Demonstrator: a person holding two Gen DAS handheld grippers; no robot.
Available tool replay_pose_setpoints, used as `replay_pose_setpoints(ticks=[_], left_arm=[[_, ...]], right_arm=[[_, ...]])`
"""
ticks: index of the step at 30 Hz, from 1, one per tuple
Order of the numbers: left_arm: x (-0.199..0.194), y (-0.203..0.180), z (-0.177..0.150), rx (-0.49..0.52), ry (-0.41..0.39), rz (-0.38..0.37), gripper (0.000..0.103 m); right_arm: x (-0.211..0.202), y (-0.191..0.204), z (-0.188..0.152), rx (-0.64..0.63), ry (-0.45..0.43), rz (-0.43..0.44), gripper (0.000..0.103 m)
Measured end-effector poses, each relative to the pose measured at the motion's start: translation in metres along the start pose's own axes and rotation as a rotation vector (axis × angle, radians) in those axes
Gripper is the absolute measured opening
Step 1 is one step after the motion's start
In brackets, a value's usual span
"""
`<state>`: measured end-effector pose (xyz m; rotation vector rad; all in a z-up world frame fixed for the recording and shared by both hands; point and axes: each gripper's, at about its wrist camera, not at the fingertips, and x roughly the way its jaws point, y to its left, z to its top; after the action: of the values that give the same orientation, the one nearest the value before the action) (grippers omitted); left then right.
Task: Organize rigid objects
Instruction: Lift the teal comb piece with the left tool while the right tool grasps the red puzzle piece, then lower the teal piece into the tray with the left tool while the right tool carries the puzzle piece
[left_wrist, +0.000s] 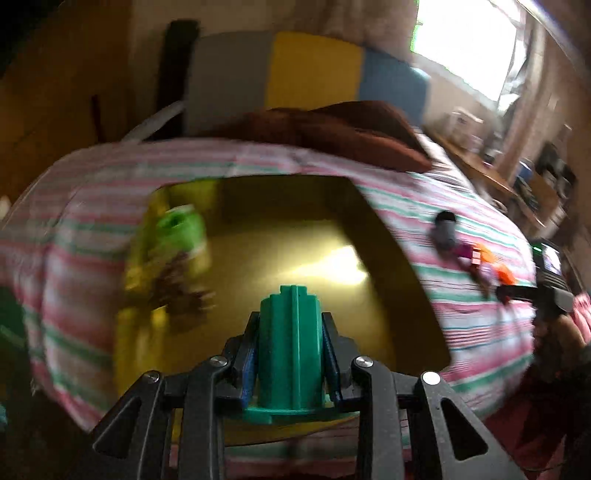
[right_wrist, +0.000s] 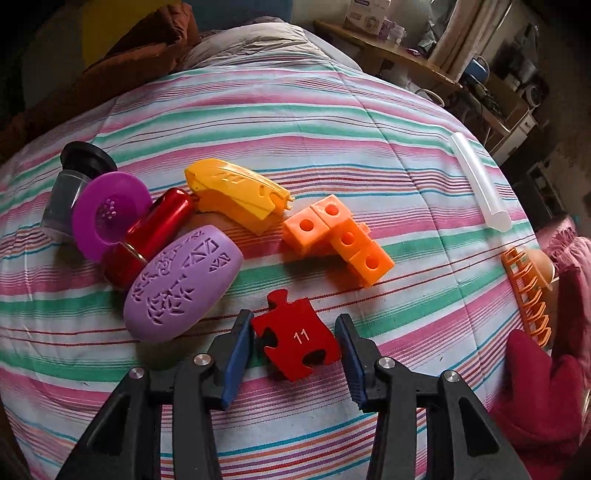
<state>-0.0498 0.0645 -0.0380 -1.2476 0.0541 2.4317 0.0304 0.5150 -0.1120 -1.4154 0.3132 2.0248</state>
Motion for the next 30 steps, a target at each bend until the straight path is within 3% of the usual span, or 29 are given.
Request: replay_pose_setpoints(ticks=[7, 15, 19, 26, 30], left_arm=[[0.023, 0.053, -0.004, -0.059, 0.065, 0.093, 0.029], [0.050, 0.068, -0.005, -0.034, 0.111, 0.168, 0.035], [0.044, 0.066, -0.005, -0.026, 0.079, 0.174, 0.036], [0.007, 0.064, -0.009, -0.015, -0.074, 0.262, 0.037], [-0.012, 0.063, -0.010, -0.023, -0.110, 0.283, 0.037]], right_arm=[[0.001, 0.002, 0.001, -0.006, -0.001, 0.002, 0.046], [0.002, 0.004, 0.004, -0.008, 0.000, 0.004, 0.046], [0.001, 0.006, 0.004, -0.014, -0.001, -0.001, 0.046], [0.003, 0.006, 0.006, -0.033, -0.009, -0.008, 0.046], [0.002, 0.009, 0.006, -0.051, -0.007, -0.004, 0.046]])
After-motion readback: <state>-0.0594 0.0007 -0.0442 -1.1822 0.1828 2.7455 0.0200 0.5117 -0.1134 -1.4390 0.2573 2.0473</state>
